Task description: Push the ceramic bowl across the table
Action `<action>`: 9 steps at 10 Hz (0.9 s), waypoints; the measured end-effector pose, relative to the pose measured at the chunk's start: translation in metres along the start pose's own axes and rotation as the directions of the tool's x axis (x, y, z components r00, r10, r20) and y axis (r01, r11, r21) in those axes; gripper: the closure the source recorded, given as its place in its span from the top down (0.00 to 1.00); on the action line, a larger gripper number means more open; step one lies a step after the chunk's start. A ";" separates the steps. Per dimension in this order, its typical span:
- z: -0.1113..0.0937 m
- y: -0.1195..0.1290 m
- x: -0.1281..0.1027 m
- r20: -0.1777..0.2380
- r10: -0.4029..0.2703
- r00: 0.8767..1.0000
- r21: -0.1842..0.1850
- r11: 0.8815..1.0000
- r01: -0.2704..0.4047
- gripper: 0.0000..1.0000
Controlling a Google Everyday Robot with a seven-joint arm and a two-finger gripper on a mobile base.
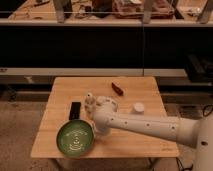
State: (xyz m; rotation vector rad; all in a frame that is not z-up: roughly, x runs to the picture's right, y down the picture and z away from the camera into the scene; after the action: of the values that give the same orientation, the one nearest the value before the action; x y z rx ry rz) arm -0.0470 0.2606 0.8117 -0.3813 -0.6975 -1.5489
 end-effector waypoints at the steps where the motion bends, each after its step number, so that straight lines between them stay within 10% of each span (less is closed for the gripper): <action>1: 0.001 -0.008 0.000 0.004 -0.011 1.000 -0.007 1.000 0.011 0.00; 9: 0.009 -0.072 -0.001 0.055 -0.076 0.996 -0.029 0.997 0.078 0.00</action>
State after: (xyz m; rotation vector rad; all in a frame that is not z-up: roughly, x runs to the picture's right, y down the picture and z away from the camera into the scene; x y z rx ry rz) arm -0.1188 0.2661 0.8035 -0.4243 -0.7380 -1.6290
